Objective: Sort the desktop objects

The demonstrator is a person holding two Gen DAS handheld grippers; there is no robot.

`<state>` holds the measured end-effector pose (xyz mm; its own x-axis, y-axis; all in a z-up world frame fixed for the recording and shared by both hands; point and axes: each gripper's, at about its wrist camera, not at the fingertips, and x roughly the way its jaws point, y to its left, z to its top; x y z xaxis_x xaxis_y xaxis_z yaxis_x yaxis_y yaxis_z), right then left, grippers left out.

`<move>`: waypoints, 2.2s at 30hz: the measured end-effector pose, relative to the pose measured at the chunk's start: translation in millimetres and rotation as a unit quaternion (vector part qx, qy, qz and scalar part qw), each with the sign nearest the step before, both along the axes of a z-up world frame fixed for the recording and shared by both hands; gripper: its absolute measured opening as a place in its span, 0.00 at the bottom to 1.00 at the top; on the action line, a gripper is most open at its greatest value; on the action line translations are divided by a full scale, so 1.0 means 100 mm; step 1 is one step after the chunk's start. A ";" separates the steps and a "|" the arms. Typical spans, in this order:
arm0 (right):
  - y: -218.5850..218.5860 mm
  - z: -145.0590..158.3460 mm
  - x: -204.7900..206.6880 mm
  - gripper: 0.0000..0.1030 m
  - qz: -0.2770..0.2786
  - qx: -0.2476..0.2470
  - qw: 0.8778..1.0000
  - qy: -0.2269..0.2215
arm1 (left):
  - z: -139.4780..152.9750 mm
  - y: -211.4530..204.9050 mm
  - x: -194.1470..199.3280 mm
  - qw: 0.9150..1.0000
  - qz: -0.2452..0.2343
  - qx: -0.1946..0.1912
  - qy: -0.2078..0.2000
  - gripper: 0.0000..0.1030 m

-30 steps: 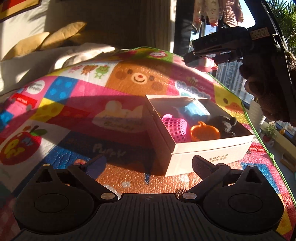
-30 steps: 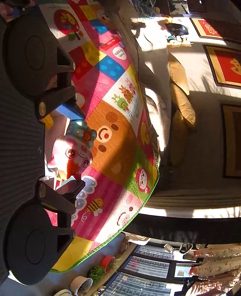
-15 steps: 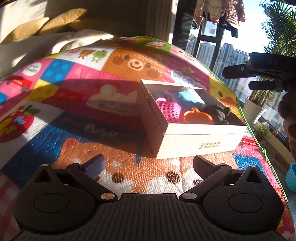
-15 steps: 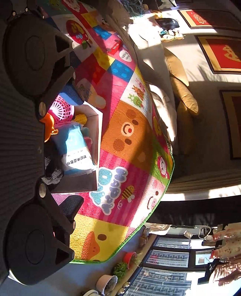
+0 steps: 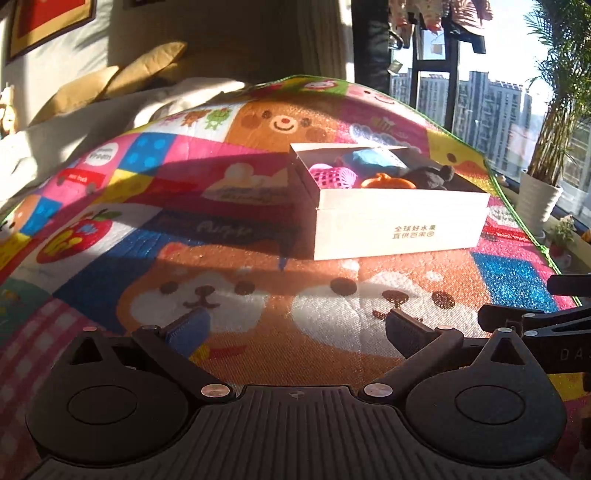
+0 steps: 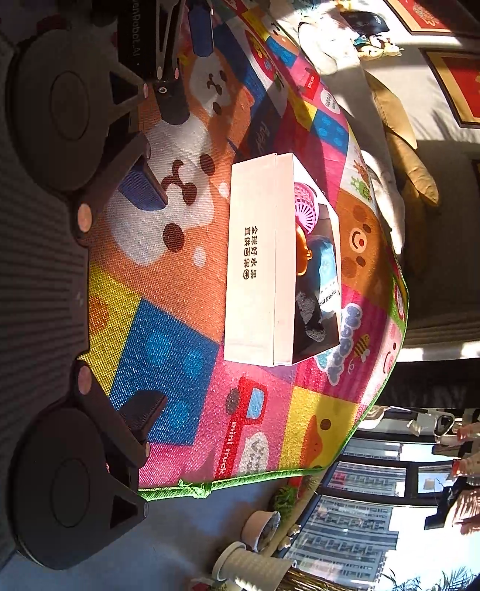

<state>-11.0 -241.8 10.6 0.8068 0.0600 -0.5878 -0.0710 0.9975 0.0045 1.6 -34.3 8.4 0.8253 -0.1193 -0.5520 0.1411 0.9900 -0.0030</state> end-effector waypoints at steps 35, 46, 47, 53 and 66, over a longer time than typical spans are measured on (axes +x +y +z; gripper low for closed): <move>-0.07 -0.19 0.40 1.00 -0.048 0.004 0.998 0.033 | -0.13 -0.09 0.29 0.998 0.033 0.020 0.055 1.00; -0.07 -0.20 0.40 1.00 -0.048 0.004 0.998 0.033 | -0.13 -0.09 0.29 0.998 0.033 0.020 0.055 1.00; -0.07 -0.20 0.40 1.00 -0.048 0.004 0.998 0.033 | -0.13 -0.09 0.29 0.998 0.033 0.020 0.055 1.00; -0.07 -0.20 0.40 1.00 -0.048 0.004 0.998 0.033 | -0.13 -0.09 0.29 0.998 0.033 0.020 0.055 1.00; -0.07 -0.20 0.40 1.00 -0.048 0.004 0.998 0.033 | -0.13 -0.09 0.29 0.998 0.033 0.020 0.055 1.00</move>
